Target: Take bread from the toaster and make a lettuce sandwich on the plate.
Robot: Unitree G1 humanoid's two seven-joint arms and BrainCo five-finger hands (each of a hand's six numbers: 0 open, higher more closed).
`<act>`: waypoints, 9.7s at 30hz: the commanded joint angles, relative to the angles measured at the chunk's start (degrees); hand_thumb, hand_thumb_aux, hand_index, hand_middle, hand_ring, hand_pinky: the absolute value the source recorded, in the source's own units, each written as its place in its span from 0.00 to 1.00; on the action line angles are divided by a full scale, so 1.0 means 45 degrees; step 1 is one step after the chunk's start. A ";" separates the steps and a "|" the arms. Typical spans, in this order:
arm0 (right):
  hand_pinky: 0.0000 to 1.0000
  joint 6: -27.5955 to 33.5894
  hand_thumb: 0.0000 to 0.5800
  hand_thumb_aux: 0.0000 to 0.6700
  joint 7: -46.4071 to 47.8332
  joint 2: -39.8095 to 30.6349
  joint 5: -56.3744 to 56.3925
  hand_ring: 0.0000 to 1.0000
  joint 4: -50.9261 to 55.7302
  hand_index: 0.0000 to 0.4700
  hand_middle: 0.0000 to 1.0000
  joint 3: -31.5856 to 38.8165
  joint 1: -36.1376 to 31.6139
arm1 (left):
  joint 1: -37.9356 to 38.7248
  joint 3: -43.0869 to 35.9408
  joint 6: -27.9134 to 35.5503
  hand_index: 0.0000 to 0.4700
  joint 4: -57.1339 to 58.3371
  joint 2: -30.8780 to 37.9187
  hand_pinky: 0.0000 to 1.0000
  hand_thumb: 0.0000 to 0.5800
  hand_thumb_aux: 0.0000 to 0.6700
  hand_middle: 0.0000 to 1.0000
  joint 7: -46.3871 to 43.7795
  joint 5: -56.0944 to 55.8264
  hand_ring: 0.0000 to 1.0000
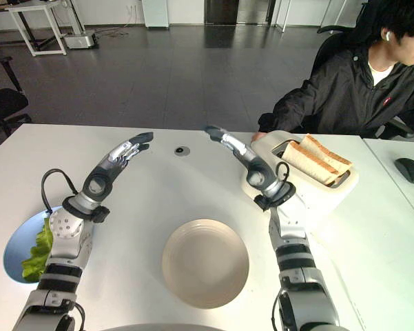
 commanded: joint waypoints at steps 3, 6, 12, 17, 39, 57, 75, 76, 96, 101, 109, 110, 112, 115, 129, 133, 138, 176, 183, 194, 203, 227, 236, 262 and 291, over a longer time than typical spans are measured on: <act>0.00 0.0390 0.00 0.00 -0.0090 -0.0391 0.0044 0.00 -0.0663 0.00 0.00 -0.0093 0.1487 | 0.2112 -0.0036 0.0070 0.00 -0.1232 -0.0404 0.00 0.00 0.00 0.00 0.0924 0.0660 0.00; 0.00 0.0281 0.00 0.00 -0.0133 -0.0477 0.0102 0.00 -0.0702 0.00 0.00 -0.0194 0.1709 | 0.2910 -0.0247 -0.0352 0.00 -0.1267 -0.0635 0.00 0.00 0.00 0.00 0.1216 0.1204 0.00; 0.00 0.0268 0.00 0.00 -0.0656 -0.0442 0.0303 0.00 -0.0988 0.00 0.00 -0.0673 0.2328 | 0.3959 -0.0518 -0.1061 0.00 -0.1706 -0.0522 0.00 0.00 0.00 0.00 0.1698 0.2617 0.00; 0.00 0.0310 0.00 0.00 -0.0327 -0.0577 0.0804 0.00 -0.1553 0.00 0.00 -0.0644 0.2740 | 0.4280 -0.0357 -0.0897 0.00 -0.2050 -0.0336 0.00 0.00 0.00 0.00 0.2050 0.2542 0.00; 0.00 0.2815 0.00 0.00 -0.3153 -0.7487 -0.3575 0.00 -0.0927 0.00 0.00 -0.5740 0.2215 | 0.3994 -0.1183 -0.0147 0.00 -0.2154 -0.0336 0.00 0.00 0.00 0.00 0.2284 0.2588 0.00; 0.00 0.3476 0.17 0.09 -0.5431 -0.8074 -0.6201 0.00 0.3397 0.09 0.00 -0.3359 0.0994 | 0.4091 -0.1463 -0.0368 0.00 -0.1926 -0.0287 0.00 0.00 0.00 0.00 0.2417 0.2722 0.00; 0.00 0.2511 0.46 0.26 -0.5499 -0.8535 -0.6142 0.00 0.5788 0.26 0.00 -0.2448 0.0341 | 0.4361 -0.1509 -0.0549 0.00 -0.1863 -0.0224 0.00 0.00 0.00 0.00 0.2371 0.2596 0.00; 0.00 0.2461 0.45 0.26 -0.5505 -0.8551 -0.6132 0.00 0.5879 0.26 0.00 -0.2409 0.0309 | 0.4367 -0.1512 -0.0544 0.00 -0.1862 -0.0223 0.00 0.00 0.00 0.00 0.2370 0.2599 0.00; 0.00 0.2138 0.26 0.14 -0.4653 -0.8861 -0.4298 0.00 0.6436 0.14 0.00 -0.3074 -0.0126 | 0.4458 -0.1562 -0.0391 0.00 -0.1938 -0.0218 0.00 0.00 0.00 0.00 0.2360 0.2648 0.00; 0.00 0.2088 0.26 0.14 -0.5391 -0.9053 -0.5551 0.00 0.7029 0.14 0.00 -0.2420 -0.0145 | 0.4480 -0.1582 -0.0292 0.00 -0.2083 -0.0232 0.00 0.00 0.00 0.00 0.2370 0.2667 0.00; 0.00 0.1809 0.92 0.73 -0.5585 -0.9012 -0.5905 0.00 0.7100 0.73 0.00 -0.2016 -0.0036 | 0.4525 -0.1639 -0.0191 0.00 -0.2248 -0.0219 0.00 0.00 0.00 0.00 0.2361 0.2752 0.00; 0.00 0.1730 0.95 0.77 -0.5511 -0.9004 -0.5857 0.00 0.6908 0.77 0.00 -0.2003 0.0063 | 0.4535 -0.1640 -0.0176 0.00 -0.2275 -0.0211 0.00 0.00 0.00 0.00 0.2357 0.2756 0.00; 0.00 0.1576 0.95 0.78 -0.5385 -0.8984 -0.5782 0.00 0.6494 0.78 0.00 -0.1982 0.0276 | 0.4545 -0.1646 -0.0148 0.00 -0.2308 -0.0204 0.00 0.00 0.00 0.00 0.2354 0.2772 0.00; 0.00 0.1368 0.97 0.82 -0.5214 -0.8906 -0.5492 0.00 0.5946 0.82 0.00 -0.2092 0.0465 | 0.4553 -0.1654 -0.0119 0.00 -0.2320 -0.0207 0.00 0.00 0.00 0.00 0.2360 0.2796 0.00; 0.00 0.6181 1.00 1.00 -0.1781 -0.8132 0.0530 0.00 0.1872 1.00 0.00 -0.4409 0.0721 | 0.4441 -0.1138 0.0132 0.00 -0.2572 0.0119 0.00 0.00 0.00 0.00 0.2346 0.2327 0.00; 0.00 0.9169 1.00 1.00 -0.0061 -0.8167 0.3504 0.00 -0.0870 1.00 0.00 -0.5345 0.1142 | 0.4425 -0.0286 0.0362 0.00 -0.3005 0.0790 0.00 0.00 0.00 0.00 0.2298 0.1868 0.00; 0.00 1.1680 1.00 1.00 0.1948 -0.8385 0.5604 0.00 -0.2847 1.00 0.00 -0.5605 0.1092 | 0.4774 0.0990 0.0897 0.00 -0.3864 0.1549 0.00 0.00 0.00 0.00 0.2241 0.1055 0.00; 0.00 1.0621 0.78 0.53 0.5131 -0.4082 -0.3480 0.00 -0.6393 0.53 0.00 0.5533 -0.1708 | 0.6293 0.3561 0.0365 0.00 0.1847 0.9248 0.00 0.00 0.00 0.00 0.6575 1.3863 0.00; 0.00 1.0529 0.00 0.00 0.4673 -0.3900 -0.3747 0.00 -0.6507 0.00 0.00 0.5484 -0.1674 | 0.6139 0.2277 0.0841 0.38 0.1767 0.9427 0.00 0.61 0.38 0.00 0.7039 1.4134 0.00; 0.00 1.0342 0.00 0.00 0.4404 -0.4043 -0.3372 0.00 -0.6595 0.00 0.00 0.4723 -0.1555 | 0.5770 0.0575 0.1215 1.00 0.2479 0.9635 0.00 1.00 1.00 0.00 0.7719 1.4069 0.00; 0.00 0.9190 0.00 0.00 0.3831 -0.4903 -0.3257 0.00 -0.7203 0.00 0.00 0.3190 -0.0189 | 0.6371 0.1213 0.0374 1.00 0.1192 1.0003 0.00 1.00 1.00 0.00 0.8368 1.2735 0.00; 0.00 0.4210 0.00 0.00 0.3528 -0.6380 -0.7811 0.00 -0.6304 0.00 0.00 0.5543 0.1871 | 0.6469 0.3029 -0.0357 1.00 -0.3373 0.8896 0.00 1.00 1.00 0.00 0.6313 0.9525 0.00; 0.00 0.4147 0.00 0.00 0.3039 -0.7210 -0.8143 0.00 -0.6718 0.00 0.00 0.4600 0.1619 | 0.5512 0.1433 -0.0087 1.00 -0.4801 0.7835 0.00 1.00 1.00 0.00 0.4837 0.9637 0.00; 0.00 0.6068 0.00 0.00 -0.2039 -0.5874 -0.6172 0.00 -0.5336 0.00 0.00 -0.0188 0.0736 | -0.0128 -0.6449 0.0935 1.00 -0.3455 0.1857 0.00 1.00 1.00 0.00 0.3040 1.2930 0.00; 0.00 0.4703 0.00 0.00 -0.3257 -0.5839 -0.6622 0.00 -0.6532 0.00 0.00 -0.0584 0.0944 | 0.0916 -0.5089 0.0737 0.00 -0.2758 0.2431 0.00 0.00 0.00 0.00 0.5440 1.0254 0.00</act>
